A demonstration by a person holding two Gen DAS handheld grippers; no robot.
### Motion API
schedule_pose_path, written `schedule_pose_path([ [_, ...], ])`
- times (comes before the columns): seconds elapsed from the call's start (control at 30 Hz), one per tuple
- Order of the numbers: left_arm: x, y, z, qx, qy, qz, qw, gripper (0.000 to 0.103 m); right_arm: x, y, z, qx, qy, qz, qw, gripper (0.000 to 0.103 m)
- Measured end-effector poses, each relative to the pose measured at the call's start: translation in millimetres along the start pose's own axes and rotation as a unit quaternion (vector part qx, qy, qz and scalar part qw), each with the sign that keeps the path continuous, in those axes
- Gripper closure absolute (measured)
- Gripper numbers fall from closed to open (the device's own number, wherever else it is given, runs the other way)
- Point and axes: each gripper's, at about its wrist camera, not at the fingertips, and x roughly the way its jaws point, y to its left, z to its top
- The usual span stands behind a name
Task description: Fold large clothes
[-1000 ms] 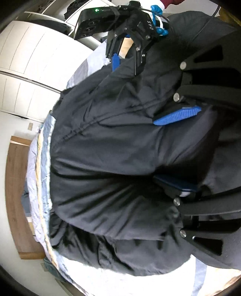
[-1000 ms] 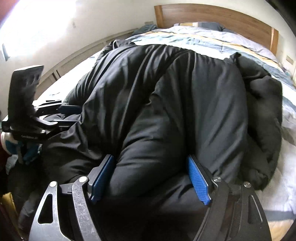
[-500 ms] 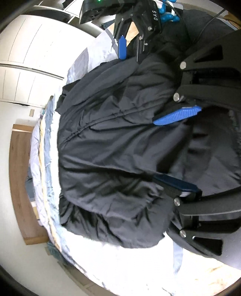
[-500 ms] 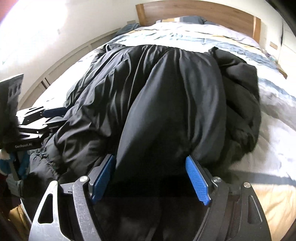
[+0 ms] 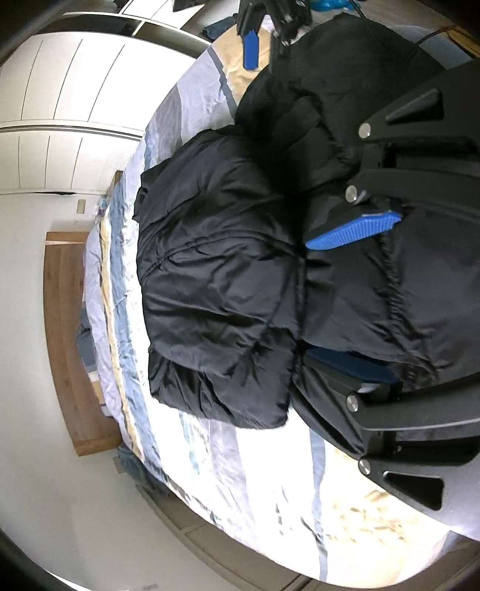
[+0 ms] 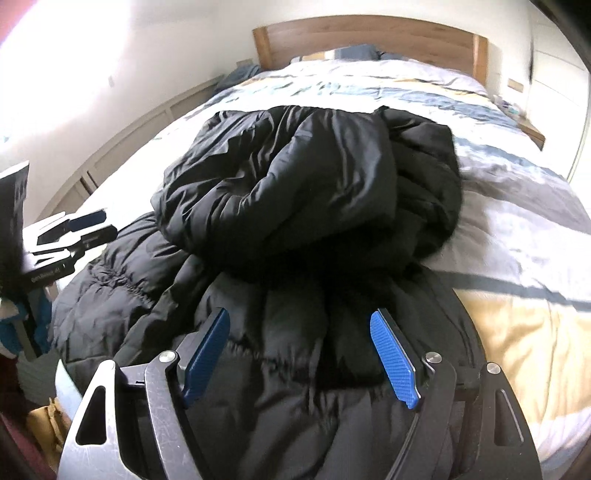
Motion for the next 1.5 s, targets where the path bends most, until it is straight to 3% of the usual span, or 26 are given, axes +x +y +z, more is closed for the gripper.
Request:
schedule_pose_path([
  [0.3,-35,-7,-19,0.005,-0.023,0.012,0.9996,0.044,-45,-13,-31,0.031,-0.023,-0.021,0.999,0.022],
  [0.67,-42,-5,-36,-0.006,-0.014,0.012,0.9998,0.042,-82,-43,-64,0.086,-0.048,-0.046,0.994,0.014],
  [0.83,-43,11,-44,-0.022,-0.006,0.015,0.9996,0.042,-95,-64,-75,0.11,-0.055,-0.063,0.99,0.009],
  [1.0,-46,55,-58,-0.07,0.014,0.026,0.9971,0.038,-106,-90,-89,0.138,-0.052,-0.076,0.986,0.003],
  [1.3,-51,159,-106,-0.193,0.07,0.037,0.9781,0.038,-99,-129,-115,0.186,-0.023,-0.066,0.98,0.001],
  [1.4,-48,192,-124,-0.242,0.087,0.016,0.9661,0.038,-85,-135,-124,0.203,-0.008,-0.045,0.978,0.001],
  [1.5,-41,217,-141,-0.293,0.096,-0.035,0.9508,0.038,-69,-140,-134,0.227,0.003,-0.015,0.974,0.001],
])
